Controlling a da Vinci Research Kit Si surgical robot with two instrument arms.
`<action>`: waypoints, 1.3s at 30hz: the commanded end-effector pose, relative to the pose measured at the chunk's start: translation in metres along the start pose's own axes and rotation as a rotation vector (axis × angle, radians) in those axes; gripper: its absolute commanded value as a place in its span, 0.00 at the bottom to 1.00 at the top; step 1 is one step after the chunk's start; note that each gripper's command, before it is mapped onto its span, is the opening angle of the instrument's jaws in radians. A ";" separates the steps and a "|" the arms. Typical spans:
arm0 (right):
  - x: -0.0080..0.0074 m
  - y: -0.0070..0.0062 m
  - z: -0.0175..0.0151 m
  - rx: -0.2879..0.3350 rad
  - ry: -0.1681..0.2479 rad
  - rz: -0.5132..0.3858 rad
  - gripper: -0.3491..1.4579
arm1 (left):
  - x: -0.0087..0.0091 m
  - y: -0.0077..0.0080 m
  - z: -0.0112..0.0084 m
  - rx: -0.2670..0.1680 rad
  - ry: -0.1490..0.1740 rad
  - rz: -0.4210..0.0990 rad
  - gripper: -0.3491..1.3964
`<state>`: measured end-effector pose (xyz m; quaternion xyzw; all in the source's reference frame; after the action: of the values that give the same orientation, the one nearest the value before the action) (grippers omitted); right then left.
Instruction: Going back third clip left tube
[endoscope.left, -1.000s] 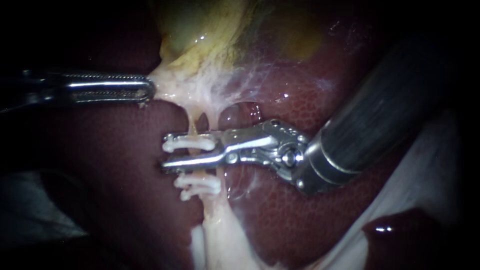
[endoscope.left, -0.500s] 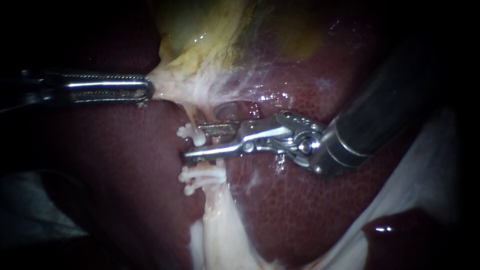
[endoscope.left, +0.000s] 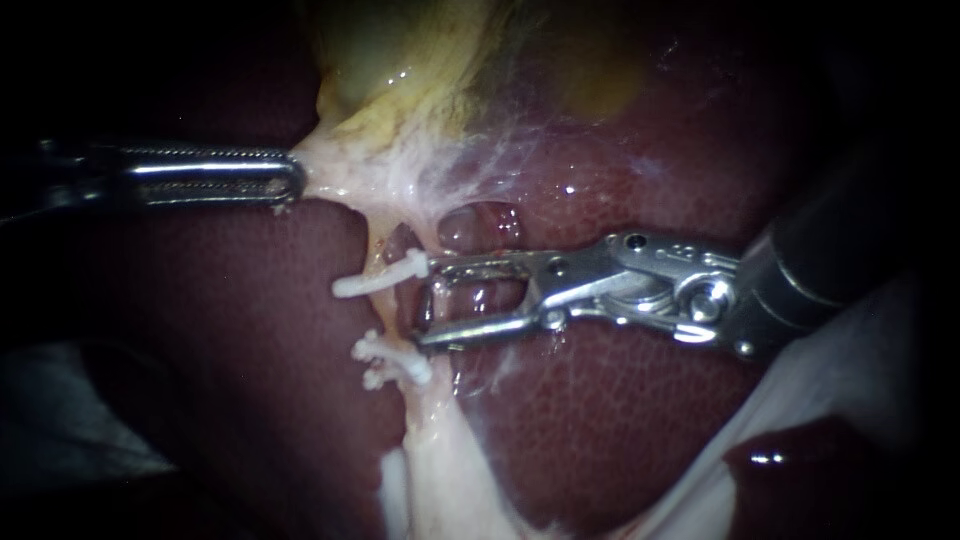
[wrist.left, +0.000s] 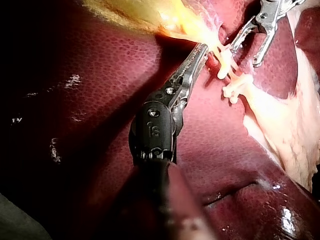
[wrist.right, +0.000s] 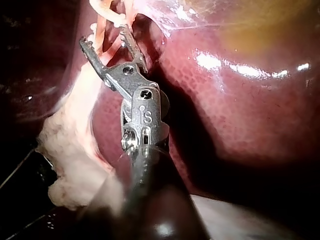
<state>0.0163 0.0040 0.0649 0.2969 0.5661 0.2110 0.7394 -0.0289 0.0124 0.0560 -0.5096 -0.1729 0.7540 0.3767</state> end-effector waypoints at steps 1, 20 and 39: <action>-0.0001 0.0001 0.0001 -0.002 0.001 -0.005 0.47 | 0.0000 0.0000 0.0000 0.000 0.000 0.000 0.00; 0.0010 0.0004 0.0047 0.015 0.029 -0.003 0.47 | 0.0000 0.0002 0.0002 0.002 0.001 0.000 0.00; -0.0030 0.0009 0.0102 0.095 0.073 0.041 0.47 | -0.0001 0.0003 0.0004 0.004 0.001 0.001 0.00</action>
<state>0.0254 0.0006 0.0698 0.3375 0.5956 0.2102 0.6980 -0.0294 0.0122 0.0561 -0.5094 -0.1712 0.7541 0.3775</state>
